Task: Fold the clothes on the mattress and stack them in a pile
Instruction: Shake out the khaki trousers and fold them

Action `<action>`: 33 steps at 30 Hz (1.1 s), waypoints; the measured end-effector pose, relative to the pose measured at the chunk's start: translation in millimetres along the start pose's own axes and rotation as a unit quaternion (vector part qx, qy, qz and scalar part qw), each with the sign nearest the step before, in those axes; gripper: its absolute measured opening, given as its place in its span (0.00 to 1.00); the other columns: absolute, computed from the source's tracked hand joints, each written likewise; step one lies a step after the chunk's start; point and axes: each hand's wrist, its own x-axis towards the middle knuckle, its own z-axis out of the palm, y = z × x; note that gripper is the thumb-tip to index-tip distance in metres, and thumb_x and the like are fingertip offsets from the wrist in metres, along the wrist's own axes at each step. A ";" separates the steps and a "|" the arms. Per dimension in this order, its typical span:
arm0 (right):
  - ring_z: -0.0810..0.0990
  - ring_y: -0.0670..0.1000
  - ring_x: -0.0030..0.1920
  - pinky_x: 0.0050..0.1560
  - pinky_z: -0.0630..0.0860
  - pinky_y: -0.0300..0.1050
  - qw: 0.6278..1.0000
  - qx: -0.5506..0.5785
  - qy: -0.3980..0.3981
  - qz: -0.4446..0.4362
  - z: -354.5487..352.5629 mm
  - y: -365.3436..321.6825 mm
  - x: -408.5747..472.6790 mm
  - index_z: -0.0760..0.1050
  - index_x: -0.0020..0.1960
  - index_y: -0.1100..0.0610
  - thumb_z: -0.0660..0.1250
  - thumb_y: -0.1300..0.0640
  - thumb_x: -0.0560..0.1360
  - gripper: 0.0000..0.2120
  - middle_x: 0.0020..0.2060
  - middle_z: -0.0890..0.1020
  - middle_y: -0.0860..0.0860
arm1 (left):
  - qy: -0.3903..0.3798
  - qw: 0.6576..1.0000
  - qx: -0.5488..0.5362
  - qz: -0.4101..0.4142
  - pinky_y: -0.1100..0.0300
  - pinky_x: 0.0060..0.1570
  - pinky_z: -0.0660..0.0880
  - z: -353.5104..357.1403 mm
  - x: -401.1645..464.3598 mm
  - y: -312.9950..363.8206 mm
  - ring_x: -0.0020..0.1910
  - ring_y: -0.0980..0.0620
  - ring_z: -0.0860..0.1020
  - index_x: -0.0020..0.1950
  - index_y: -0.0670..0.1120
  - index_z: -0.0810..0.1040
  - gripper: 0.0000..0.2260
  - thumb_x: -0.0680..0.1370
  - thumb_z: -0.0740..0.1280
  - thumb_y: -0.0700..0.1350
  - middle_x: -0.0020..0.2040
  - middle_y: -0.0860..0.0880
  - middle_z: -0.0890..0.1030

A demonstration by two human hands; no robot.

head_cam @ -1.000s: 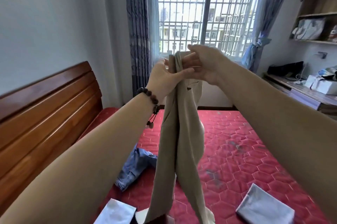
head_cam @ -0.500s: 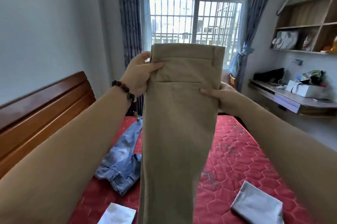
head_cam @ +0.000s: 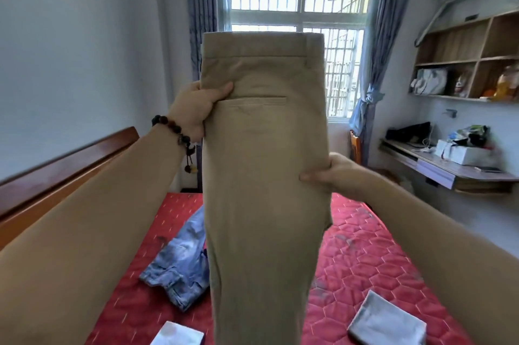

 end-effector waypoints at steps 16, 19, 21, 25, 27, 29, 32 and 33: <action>0.82 0.55 0.55 0.49 0.79 0.43 0.988 0.151 0.017 0.007 -50.3 100.1 -134.4 0.79 0.60 0.56 0.76 0.55 0.68 0.21 0.54 0.83 0.56 | 0.037 0.996 -0.086 0.000 0.56 0.48 0.80 42.6 -75.1 18.2 0.54 0.51 0.81 0.64 0.43 0.76 0.15 0.77 0.68 0.43 0.57 0.48 0.81; 0.84 0.51 0.48 0.45 0.80 0.40 0.987 0.114 0.108 -0.031 -39.3 94.3 -141.5 0.85 0.48 0.54 0.71 0.53 0.72 0.08 0.47 0.86 0.54 | 0.026 0.997 -0.078 0.009 0.57 0.47 0.81 45.6 -80.6 17.5 0.53 0.51 0.82 0.62 0.44 0.76 0.13 0.78 0.67 0.43 0.56 0.49 0.82; 0.83 0.48 0.41 0.43 0.80 0.41 0.987 0.018 0.153 -0.053 -41.4 92.8 -144.3 0.85 0.47 0.52 0.69 0.57 0.76 0.06 0.42 0.86 0.52 | 0.013 0.997 -0.074 0.020 0.58 0.47 0.81 43.1 -82.7 17.6 0.52 0.53 0.82 0.60 0.45 0.77 0.10 0.78 0.66 0.43 0.53 0.51 0.84; 0.80 0.48 0.35 0.39 0.79 0.41 0.986 0.048 0.158 -0.026 -36.2 90.3 -148.6 0.83 0.51 0.59 0.67 0.62 0.77 0.07 0.34 0.83 0.53 | 0.011 0.996 -0.079 0.030 0.58 0.49 0.81 43.0 -85.6 15.9 0.54 0.53 0.82 0.63 0.45 0.76 0.13 0.79 0.66 0.43 0.56 0.50 0.83; 0.82 0.51 0.38 0.43 0.80 0.44 0.982 0.122 0.144 -0.004 -29.2 89.5 -149.0 0.82 0.51 0.60 0.65 0.64 0.78 0.08 0.37 0.84 0.56 | 0.011 0.996 -0.086 0.027 0.56 0.50 0.80 46.4 -87.1 15.1 0.55 0.52 0.81 0.65 0.44 0.75 0.15 0.78 0.66 0.43 0.58 0.49 0.81; 0.82 0.51 0.41 0.48 0.80 0.47 0.980 0.140 0.139 0.012 -23.0 89.7 -147.5 0.81 0.52 0.61 0.64 0.64 0.79 0.08 0.39 0.84 0.56 | 0.006 0.996 -0.087 0.028 0.56 0.49 0.81 50.9 -88.7 15.5 0.55 0.51 0.81 0.65 0.44 0.74 0.15 0.79 0.66 0.43 0.58 0.49 0.81; 0.81 0.53 0.42 0.53 0.78 0.51 0.973 0.175 0.142 0.057 -13.0 88.5 -143.1 0.81 0.52 0.60 0.63 0.62 0.80 0.08 0.39 0.84 0.55 | -0.004 0.996 -0.081 0.030 0.54 0.51 0.80 56.5 -91.5 16.4 0.55 0.51 0.81 0.67 0.43 0.73 0.16 0.79 0.64 0.43 0.59 0.48 0.81; 0.81 0.53 0.40 0.53 0.77 0.51 0.969 0.183 0.149 0.076 -9.4 88.4 -140.8 0.81 0.51 0.60 0.62 0.61 0.80 0.08 0.37 0.83 0.54 | -0.007 0.996 -0.079 0.028 0.54 0.52 0.80 57.5 -92.0 16.5 0.56 0.50 0.81 0.68 0.43 0.72 0.17 0.79 0.64 0.43 0.60 0.48 0.80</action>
